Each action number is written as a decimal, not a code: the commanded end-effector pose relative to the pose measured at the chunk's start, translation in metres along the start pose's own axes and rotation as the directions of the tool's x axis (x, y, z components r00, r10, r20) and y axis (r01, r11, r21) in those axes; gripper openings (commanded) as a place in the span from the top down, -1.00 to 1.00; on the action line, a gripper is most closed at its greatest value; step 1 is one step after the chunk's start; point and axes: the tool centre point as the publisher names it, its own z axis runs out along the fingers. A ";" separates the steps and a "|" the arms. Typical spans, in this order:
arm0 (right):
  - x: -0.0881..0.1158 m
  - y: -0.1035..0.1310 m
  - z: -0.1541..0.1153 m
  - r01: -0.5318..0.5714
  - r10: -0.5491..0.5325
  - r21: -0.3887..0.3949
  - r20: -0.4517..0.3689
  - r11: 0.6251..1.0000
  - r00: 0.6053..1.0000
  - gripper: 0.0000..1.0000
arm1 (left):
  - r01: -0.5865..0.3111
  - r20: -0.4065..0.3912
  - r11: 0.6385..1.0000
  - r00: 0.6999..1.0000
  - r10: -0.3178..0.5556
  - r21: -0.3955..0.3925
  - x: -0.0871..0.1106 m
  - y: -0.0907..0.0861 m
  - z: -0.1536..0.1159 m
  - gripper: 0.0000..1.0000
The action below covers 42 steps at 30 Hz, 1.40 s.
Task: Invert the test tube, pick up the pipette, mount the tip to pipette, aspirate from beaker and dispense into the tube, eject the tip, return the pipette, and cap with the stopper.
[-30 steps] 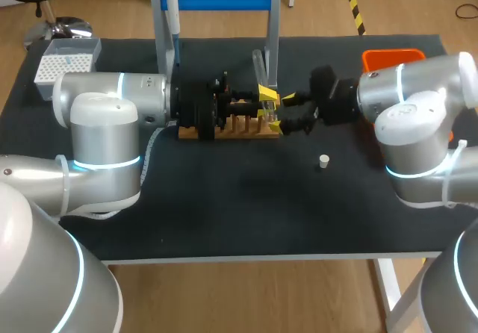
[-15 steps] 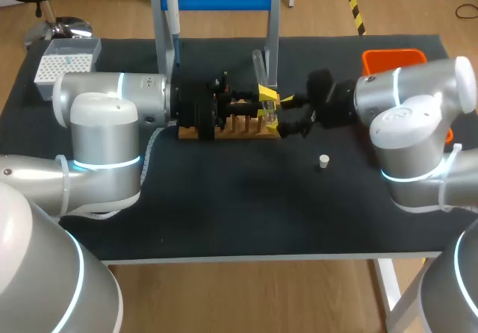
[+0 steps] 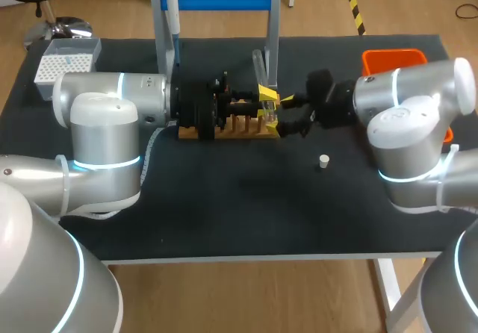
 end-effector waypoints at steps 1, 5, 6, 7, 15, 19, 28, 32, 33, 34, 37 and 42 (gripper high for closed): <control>0.002 -0.002 0.000 0.003 -0.003 -0.005 0.008 1.000 1.000 -1.00 | -0.001 0.000 1.000 1.000 0.001 -0.004 0.000 -0.001 0.001 1.00; 0.004 -0.002 0.000 0.035 -0.035 0.003 0.020 0.999 0.999 -1.00 | -0.001 0.000 1.000 1.000 0.001 -0.004 0.000 -0.001 0.001 1.00; 0.004 -0.002 0.000 0.051 -0.051 0.006 0.026 0.999 0.998 -1.00 | -0.001 0.000 1.000 1.000 0.001 -0.004 0.000 -0.001 0.001 1.00; 0.005 -0.002 0.000 0.063 -0.063 0.012 0.030 0.998 0.998 -1.00 | -0.001 0.000 1.000 1.000 0.001 -0.004 0.000 -0.001 0.001 1.00; 0.006 -0.004 -0.001 0.069 -0.069 0.011 0.037 0.998 0.997 -1.00 | -0.001 0.000 1.000 1.000 0.001 -0.004 0.000 -0.001 0.001 1.00; 0.005 -0.004 -0.002 0.058 -0.059 0.009 0.038 0.998 0.998 -1.00 | -0.001 0.000 1.000 1.000 0.001 -0.004 0.000 -0.001 0.001 1.00; 0.004 -0.004 -0.003 0.056 -0.056 0.008 0.041 0.998 0.998 -1.00 | -0.001 0.000 1.000 1.000 0.001 -0.004 0.000 -0.001 0.001 1.00; 0.004 -0.004 -0.003 0.056 -0.056 0.008 0.041 0.998 0.998 -1.00 | -0.001 0.000 1.000 1.000 0.001 -0.004 0.000 -0.001 0.001 1.00; 0.004 -0.004 -0.003 0.056 -0.056 0.008 0.041 0.998 0.998 -1.00 | -0.001 0.000 1.000 1.000 0.001 -0.004 0.000 -0.001 0.001 1.00; 0.004 -0.004 -0.003 0.056 -0.056 0.008 0.041 0.998 0.998 -1.00 | -0.001 0.000 1.000 1.000 0.001 -0.004 0.000 -0.001 0.001 1.00; 0.004 -0.004 -0.003 0.056 -0.056 0.008 0.041 0.998 0.998 -1.00 | -0.001 0.000 1.000 1.000 0.001 -0.004 0.000 -0.001 0.001 1.00; 0.004 -0.004 -0.003 0.056 -0.056 0.008 0.041 0.998 0.998 -1.00 | -0.001 0.000 1.000 1.000 0.001 -0.004 0.000 -0.001 0.001 1.00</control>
